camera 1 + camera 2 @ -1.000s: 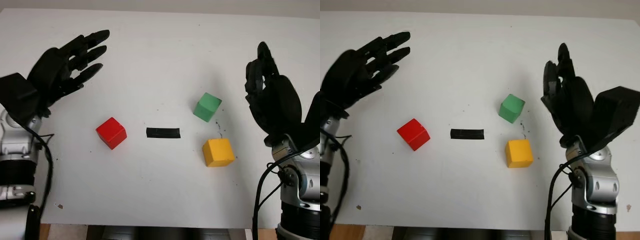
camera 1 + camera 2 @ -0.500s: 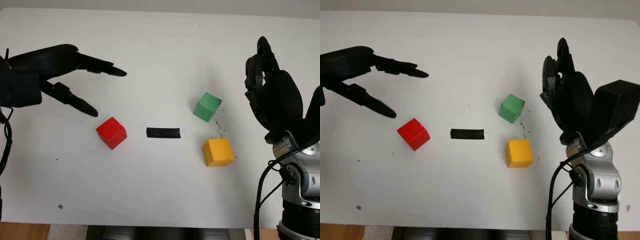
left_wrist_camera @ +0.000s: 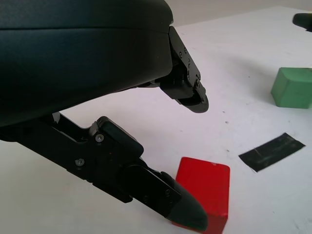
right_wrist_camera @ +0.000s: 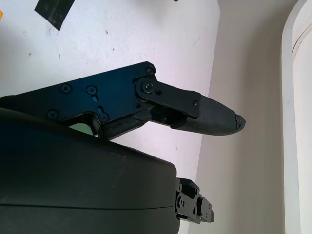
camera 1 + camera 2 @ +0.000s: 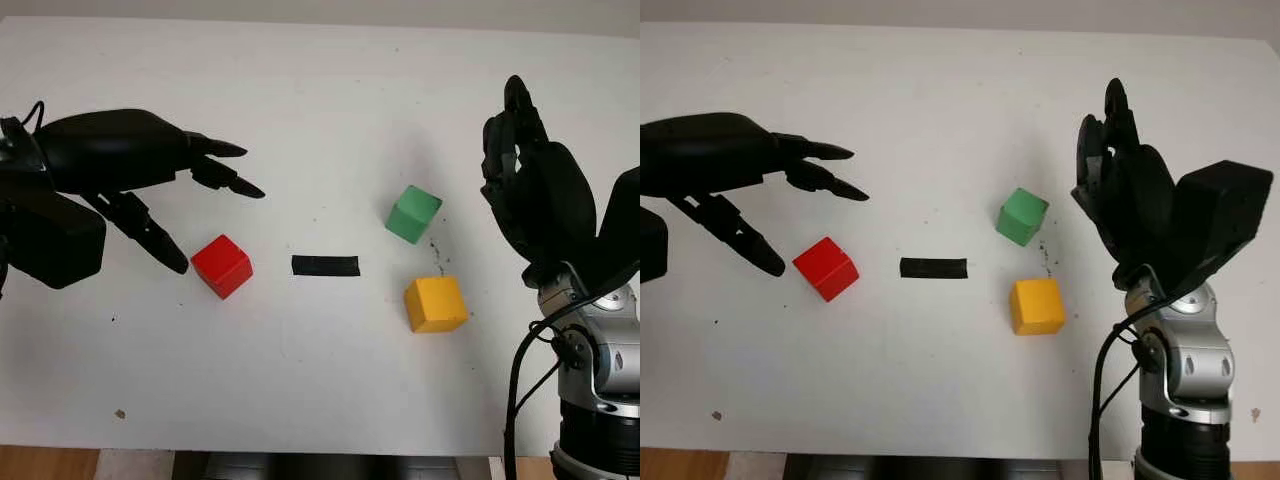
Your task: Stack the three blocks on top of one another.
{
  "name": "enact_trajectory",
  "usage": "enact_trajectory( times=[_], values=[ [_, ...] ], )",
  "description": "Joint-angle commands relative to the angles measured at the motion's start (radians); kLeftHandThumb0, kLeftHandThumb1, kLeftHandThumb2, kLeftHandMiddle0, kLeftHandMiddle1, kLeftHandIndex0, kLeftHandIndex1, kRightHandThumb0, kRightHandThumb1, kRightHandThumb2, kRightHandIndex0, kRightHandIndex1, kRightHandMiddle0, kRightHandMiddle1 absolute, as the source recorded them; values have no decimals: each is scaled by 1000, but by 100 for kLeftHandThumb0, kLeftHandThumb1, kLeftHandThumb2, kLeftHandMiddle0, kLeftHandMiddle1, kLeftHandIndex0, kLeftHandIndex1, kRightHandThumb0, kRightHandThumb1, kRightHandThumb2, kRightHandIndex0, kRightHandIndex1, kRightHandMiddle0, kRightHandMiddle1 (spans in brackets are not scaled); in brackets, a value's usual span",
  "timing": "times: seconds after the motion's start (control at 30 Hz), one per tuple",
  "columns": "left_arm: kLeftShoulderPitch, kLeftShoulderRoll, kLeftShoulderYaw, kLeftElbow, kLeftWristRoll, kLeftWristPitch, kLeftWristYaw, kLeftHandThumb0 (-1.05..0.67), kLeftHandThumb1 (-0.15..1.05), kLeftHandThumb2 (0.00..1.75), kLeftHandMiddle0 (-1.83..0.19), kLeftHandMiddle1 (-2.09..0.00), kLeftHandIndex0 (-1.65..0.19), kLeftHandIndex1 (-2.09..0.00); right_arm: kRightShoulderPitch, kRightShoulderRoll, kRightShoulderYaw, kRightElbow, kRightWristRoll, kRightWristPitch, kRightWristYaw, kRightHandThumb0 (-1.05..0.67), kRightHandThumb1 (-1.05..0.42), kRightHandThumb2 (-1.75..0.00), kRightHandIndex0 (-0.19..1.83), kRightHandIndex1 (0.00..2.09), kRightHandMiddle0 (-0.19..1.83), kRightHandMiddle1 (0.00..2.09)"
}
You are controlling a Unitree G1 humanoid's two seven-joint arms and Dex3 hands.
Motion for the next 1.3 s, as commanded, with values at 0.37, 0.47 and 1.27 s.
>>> enact_trajectory(
  times=[0.37,0.47,1.27],
  values=[
    [114,54,17,-129,13,30,28,-81,78,5,-9,-3,-59,-7,25,9,2,-47,1,2,-8,-66,-105,-73,-19,0,-19,0],
    [128,62,16,-147,44,30,47,-82,78,5,-8,-3,-58,-6,26,12,7,-44,-3,-5,-10,-66,-105,-74,-19,0,-19,0],
    [230,19,10,-190,309,-64,403,-81,85,5,-22,-6,-56,-68,35,18,13,-38,-27,-11,-11,-65,-105,-75,-19,0,-19,0]
  ],
)
